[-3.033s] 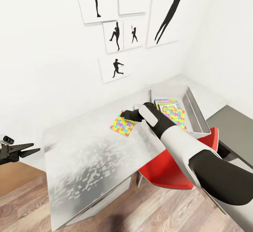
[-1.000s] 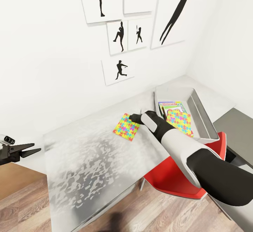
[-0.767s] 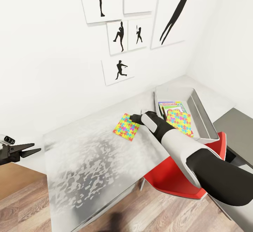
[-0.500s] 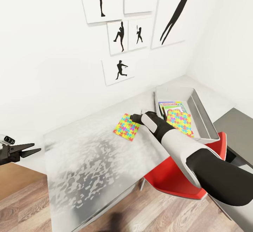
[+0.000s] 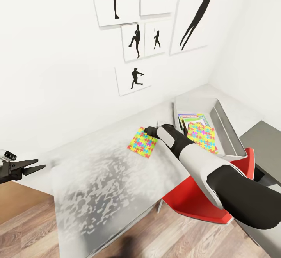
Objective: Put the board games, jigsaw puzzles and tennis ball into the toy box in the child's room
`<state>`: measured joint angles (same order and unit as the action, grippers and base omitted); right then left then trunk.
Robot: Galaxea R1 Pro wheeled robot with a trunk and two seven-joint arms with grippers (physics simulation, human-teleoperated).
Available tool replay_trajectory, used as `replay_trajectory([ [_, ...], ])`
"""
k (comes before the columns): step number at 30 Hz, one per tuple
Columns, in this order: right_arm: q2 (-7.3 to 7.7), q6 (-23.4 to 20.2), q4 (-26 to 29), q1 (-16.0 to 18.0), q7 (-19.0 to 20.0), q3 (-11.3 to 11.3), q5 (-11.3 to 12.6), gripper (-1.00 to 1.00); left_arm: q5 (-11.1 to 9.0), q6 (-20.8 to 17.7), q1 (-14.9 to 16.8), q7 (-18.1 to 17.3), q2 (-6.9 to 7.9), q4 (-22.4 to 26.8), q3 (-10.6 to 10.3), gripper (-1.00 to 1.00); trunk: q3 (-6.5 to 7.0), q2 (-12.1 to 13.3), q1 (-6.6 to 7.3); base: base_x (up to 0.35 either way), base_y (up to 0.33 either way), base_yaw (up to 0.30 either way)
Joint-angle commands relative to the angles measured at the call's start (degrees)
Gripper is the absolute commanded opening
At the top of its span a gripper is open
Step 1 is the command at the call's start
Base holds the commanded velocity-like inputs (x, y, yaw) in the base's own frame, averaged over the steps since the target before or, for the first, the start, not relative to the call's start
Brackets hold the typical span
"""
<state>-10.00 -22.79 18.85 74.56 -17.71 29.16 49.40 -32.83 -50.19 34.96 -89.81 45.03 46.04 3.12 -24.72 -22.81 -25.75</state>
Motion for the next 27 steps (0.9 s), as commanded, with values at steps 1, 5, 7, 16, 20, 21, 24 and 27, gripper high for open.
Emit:
replay_trajectory([
  [1,0.0,-0.16,0.05,0.06,-0.4,0.29,0.34,1.0,-0.05,-0.61,0.02,-0.19,0.04,0.01,-0.05,1.0,-0.1,-0.1,-0.03,0.001,0.039,0.0],
  [5,0.0,-0.15,0.05,0.06,-0.4,0.29,0.34,1.0,-0.05,-0.61,0.02,-0.19,0.06,0.01,-0.04,1.0,-0.1,-0.1,-0.03,0.028,0.123,0.0],
  [7,0.0,-0.15,0.05,0.05,-0.4,0.29,0.34,1.0,-0.05,-0.61,0.02,-0.19,0.06,0.01,-0.04,1.0,-0.1,-0.1,-0.03,0.061,0.128,0.0],
  [16,0.0,-0.15,0.05,0.05,-0.4,0.29,0.34,1.0,-0.05,-0.61,0.02,-0.19,0.06,0.01,-0.05,1.0,-0.1,-0.1,-0.03,0.017,0.031,0.0],
  [20,0.0,-0.15,0.05,0.04,-0.4,0.29,0.33,1.0,-0.05,-0.61,0.02,-0.19,0.04,0.01,-0.05,1.0,-0.1,-0.1,-0.03,0.002,0.004,0.0],
  [21,0.0,-0.15,0.05,0.05,-0.4,0.29,0.32,1.0,-0.05,-0.61,0.02,-0.19,0.05,0.01,-0.05,1.0,-0.1,-0.1,-0.03,0.001,0.001,0.0],
  [24,0.0,-0.15,0.05,0.05,-0.4,0.29,0.32,1.0,-0.05,-0.61,0.02,-0.19,0.05,0.01,-0.05,1.0,-0.1,-0.1,-0.03,0.033,0.001,0.0],
  [27,0.0,-0.15,0.05,0.06,-0.4,0.29,0.31,1.0,-0.05,-0.61,0.02,-0.19,0.01,0.01,-0.05,1.0,-0.1,-0.1,-0.03,0.09,0.0,0.0],
])
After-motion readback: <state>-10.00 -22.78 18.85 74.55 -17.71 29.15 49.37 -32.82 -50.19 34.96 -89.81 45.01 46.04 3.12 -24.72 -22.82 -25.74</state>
